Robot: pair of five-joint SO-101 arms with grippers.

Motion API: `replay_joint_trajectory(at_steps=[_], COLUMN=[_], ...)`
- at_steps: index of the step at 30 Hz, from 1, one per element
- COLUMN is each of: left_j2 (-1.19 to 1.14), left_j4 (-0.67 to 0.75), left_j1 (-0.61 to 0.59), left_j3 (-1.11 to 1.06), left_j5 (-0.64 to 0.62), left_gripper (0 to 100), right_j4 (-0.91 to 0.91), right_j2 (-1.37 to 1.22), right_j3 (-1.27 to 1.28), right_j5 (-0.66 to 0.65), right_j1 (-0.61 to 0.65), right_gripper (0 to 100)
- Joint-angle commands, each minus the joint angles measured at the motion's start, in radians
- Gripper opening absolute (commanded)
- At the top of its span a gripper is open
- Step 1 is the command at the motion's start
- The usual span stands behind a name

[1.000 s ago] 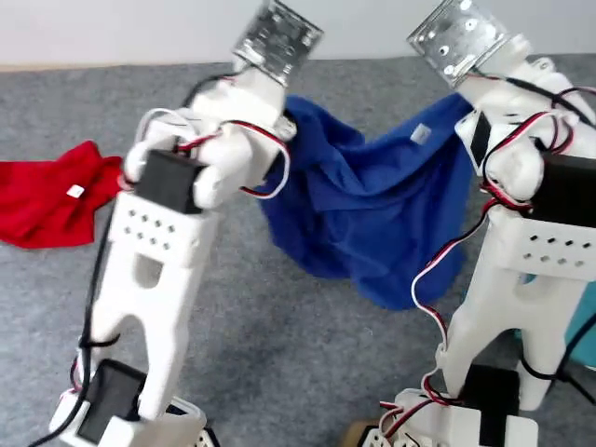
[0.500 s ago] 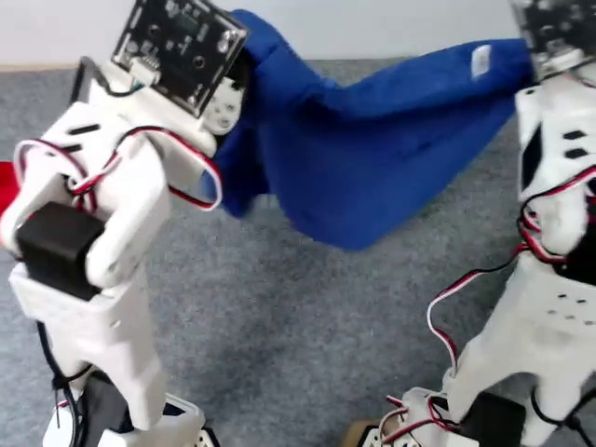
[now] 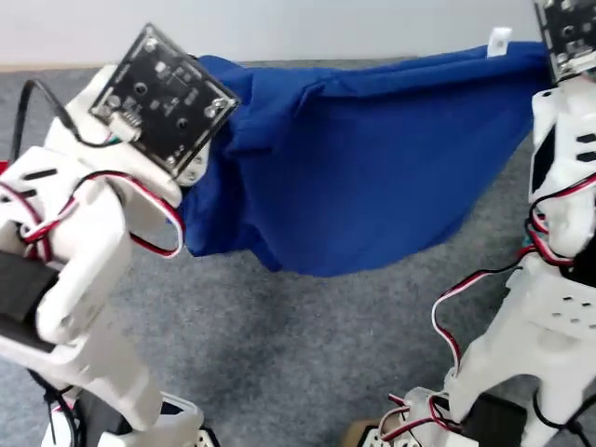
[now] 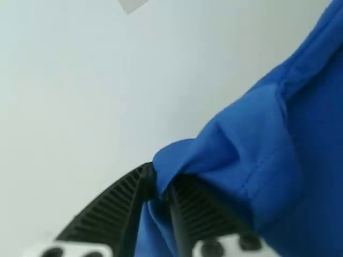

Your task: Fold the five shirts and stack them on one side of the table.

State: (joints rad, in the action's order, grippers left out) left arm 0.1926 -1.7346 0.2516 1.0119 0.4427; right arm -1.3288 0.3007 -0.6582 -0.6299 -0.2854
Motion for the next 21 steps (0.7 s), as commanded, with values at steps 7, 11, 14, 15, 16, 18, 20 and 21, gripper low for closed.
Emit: replay_joint_trajectory(at_steps=[7, 11, 14, 15, 16, 18, 20, 21], left_j2=[0.034, 0.041, 0.041, 0.041, 0.041, 0.041, 0.041, 0.041], left_j4=[0.038, 0.074, 0.072, 0.072, 0.074, 0.074, 0.074, 0.074], left_j1=[-0.058, -0.072, -0.077, -0.084, -0.092, -0.103, -0.107, -0.107], left_j3=[0.094, 0.14, 0.211, 0.236, 0.262, 0.311, 0.358, 0.383], left_j5=[0.044, 0.044, 0.044, 0.044, 0.044, 0.044, 0.044, 0.044], left_gripper=[0, 0, 0, 0, 0, 0, 0, 0], right_j4=[0.012, 0.018, 0.021, 0.021, 0.021, 0.021, 0.021, 0.021], right_j2=[0.039, 0.047, 0.088, 0.102, 0.119, 0.154, 0.186, 0.203], right_j3=[-0.018, -0.021, -0.021, -0.021, -0.021, -0.021, -0.021, -0.021], right_j5=[0.014, 0.014, 0.014, 0.014, 0.014, 0.014, 0.014, 0.014], right_j1=[-0.045, -0.077, -0.082, -0.081, -0.079, -0.077, -0.079, -0.082], right_gripper=[1.0, 1.0, 1.0, 1.0, 1.0, 1.0, 1.0, 1.0])
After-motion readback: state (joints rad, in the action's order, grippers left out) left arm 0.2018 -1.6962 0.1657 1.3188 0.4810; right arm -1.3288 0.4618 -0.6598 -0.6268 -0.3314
